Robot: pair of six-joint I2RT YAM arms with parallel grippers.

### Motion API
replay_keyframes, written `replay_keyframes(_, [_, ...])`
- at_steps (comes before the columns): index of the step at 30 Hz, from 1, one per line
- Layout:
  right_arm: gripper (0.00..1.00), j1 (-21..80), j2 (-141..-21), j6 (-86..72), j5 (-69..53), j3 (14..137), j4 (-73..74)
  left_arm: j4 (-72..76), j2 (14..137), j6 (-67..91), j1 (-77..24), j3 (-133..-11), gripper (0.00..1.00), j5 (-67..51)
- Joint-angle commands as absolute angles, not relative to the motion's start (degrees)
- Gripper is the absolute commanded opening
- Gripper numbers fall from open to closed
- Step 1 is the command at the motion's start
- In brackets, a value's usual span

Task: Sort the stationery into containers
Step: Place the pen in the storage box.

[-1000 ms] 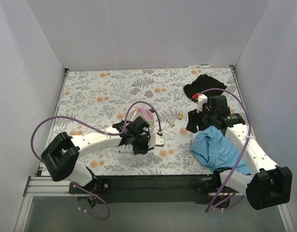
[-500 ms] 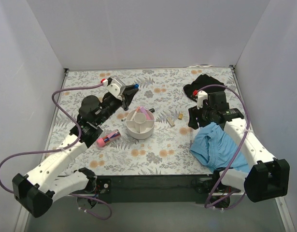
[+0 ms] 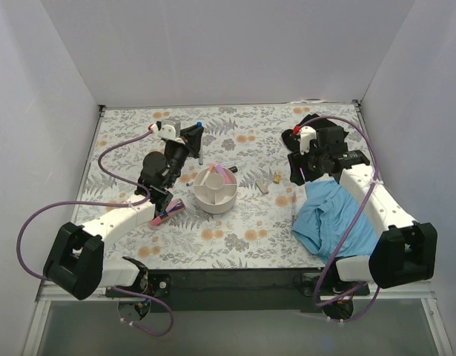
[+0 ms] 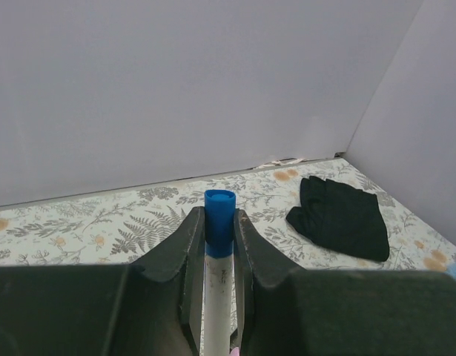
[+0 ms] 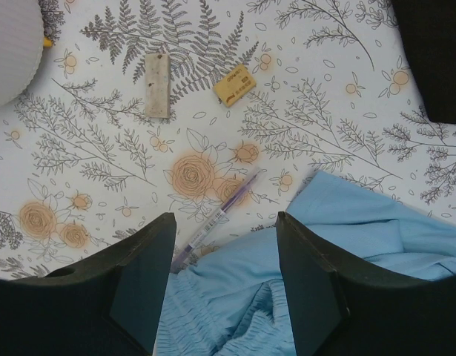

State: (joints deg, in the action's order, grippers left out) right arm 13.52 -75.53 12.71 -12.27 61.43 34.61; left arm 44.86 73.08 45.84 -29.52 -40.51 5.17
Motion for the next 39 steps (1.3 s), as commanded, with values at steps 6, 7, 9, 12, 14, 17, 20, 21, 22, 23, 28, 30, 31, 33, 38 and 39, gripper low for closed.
replay_keyframes(6, [0.65,13.3,-79.5,14.5,-11.0,66.2,35.7,53.1,75.9,49.1,-28.1,-35.7,0.00,4.0])
replay_keyframes(7, [0.65,13.3,-79.9,14.6,-10.9,66.5,35.7,53.4,76.3,49.3,-28.1,-35.4,0.00,3.5])
replay_keyframes(9, [0.65,13.3,-80.8,14.7,-10.8,67.5,35.8,54.1,77.2,49.5,-27.9,-34.6,0.00,3.1])
replay_keyframes(12, [0.65,13.4,-81.6,14.9,-10.7,68.2,35.9,55.2,78.7,49.4,-27.8,-33.8,0.00,2.5])
replay_keyframes(14, [0.65,13.4,-81.8,14.9,-10.7,68.4,35.9,55.9,79.8,49.4,-27.5,-33.8,0.00,2.2])
replay_keyframes(17, [0.65,13.4,-82.0,14.9,-10.8,68.2,35.9,55.9,80.7,49.3,-27.2,-33.8,0.00,2.0])
replay_keyframes(20, [0.65,13.4,-82.0,14.9,-11.0,67.8,35.7,55.5,80.7,49.3,-27.1,-32.9,0.00,0.8])
replay_keyframes(21, [0.65,13.4,-82.0,14.9,-11.0,67.6,35.6,55.5,80.8,48.6,-27.1,-32.5,0.00,0.1])
replay_keyframes(22, [0.65,13.4,-82.0,14.9,-11.2,67.3,35.5,55.5,80.7,48.6,-27.1,-31.6,0.00,0.1])
replay_keyframes(23, [0.65,13.5,-81.8,14.8,-11.4,67.2,35.4,55.2,80.6,48.5,-27.1,-31.5,0.00,0.1])
replay_keyframes(28, [0.65,13.5,-81.9,14.6,-11.5,67.0,35.1,54.5,79.9,47.4,-27.1,-30.8,0.00,0.1])
replay_keyframes(30, [0.65,13.4,-81.9,14.6,-11.7,66.7,35.0,54.2,80.5,47.4,-27.0,-31.1,0.00,0.1])
replay_keyframes(31, [0.65,13.5,-81.9,14.5,-11.7,66.7,34.9,54.3,80.7,47.5,-27.1,-31.0,0.00,0.1])
replay_keyframes(33, [0.65,13.6,-81.7,14.4,-11.8,66.4,34.7,54.3,81.3,47.4,-27.0,-31.4,0.00,0.1])
replay_keyframes(38, [0.65,13.4,-81.2,14.3,-12.0,65.7,34.5,54.0,82.4,47.5,-27.0,-31.7,0.00,0.1])
replay_keyframes(39, [0.65,13.4,-81.0,14.2,-12.1,65.3,34.5,53.8,82.5,47.6,-27.0,-31.7,0.00,0.1])
